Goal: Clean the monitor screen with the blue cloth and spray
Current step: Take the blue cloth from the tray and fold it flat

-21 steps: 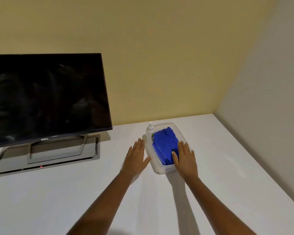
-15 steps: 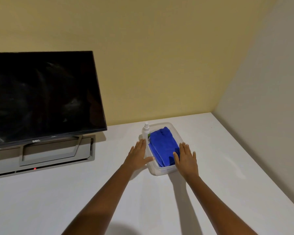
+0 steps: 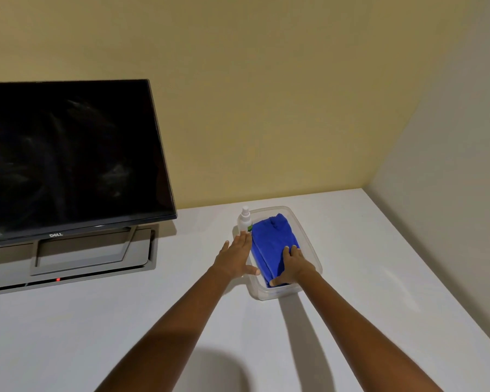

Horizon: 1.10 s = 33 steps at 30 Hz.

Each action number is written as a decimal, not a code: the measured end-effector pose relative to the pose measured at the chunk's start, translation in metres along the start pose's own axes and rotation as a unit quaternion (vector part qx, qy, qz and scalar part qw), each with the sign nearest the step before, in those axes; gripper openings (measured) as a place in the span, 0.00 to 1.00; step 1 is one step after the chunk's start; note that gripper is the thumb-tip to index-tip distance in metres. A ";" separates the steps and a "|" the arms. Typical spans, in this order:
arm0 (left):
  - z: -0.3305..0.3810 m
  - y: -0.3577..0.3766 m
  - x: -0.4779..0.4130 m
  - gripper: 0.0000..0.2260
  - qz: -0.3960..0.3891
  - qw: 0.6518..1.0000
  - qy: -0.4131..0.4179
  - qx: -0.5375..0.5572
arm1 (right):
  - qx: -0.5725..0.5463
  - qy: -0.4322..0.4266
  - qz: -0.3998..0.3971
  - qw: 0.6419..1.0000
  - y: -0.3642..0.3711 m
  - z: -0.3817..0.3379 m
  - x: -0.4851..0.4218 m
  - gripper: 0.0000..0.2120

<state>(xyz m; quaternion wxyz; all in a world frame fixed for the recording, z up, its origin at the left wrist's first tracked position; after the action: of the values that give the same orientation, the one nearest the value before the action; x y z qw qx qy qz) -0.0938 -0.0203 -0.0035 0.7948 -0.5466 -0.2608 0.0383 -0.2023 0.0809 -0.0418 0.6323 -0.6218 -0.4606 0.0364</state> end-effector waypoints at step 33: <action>0.005 -0.004 0.001 0.39 -0.003 0.999 -0.024 -0.041 | -0.070 -0.062 0.144 0.985 -0.126 -0.010 0.073 0.20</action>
<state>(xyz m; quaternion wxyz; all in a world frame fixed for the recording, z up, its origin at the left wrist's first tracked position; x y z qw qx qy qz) -0.0960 -0.0177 0.0012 0.7651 -0.5772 -0.2828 0.0386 -0.2206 0.0902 0.1031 0.5459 -0.7207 -0.4058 0.1335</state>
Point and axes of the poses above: each hand's wrist, its own x-axis away from the middle knuckle, its own y-axis out of the palm, z = x × y, the point moved 4 cm from there along -x, towards the middle knuckle, and after that the axes turned 7 degrees about -x, right-handed, at the moved point
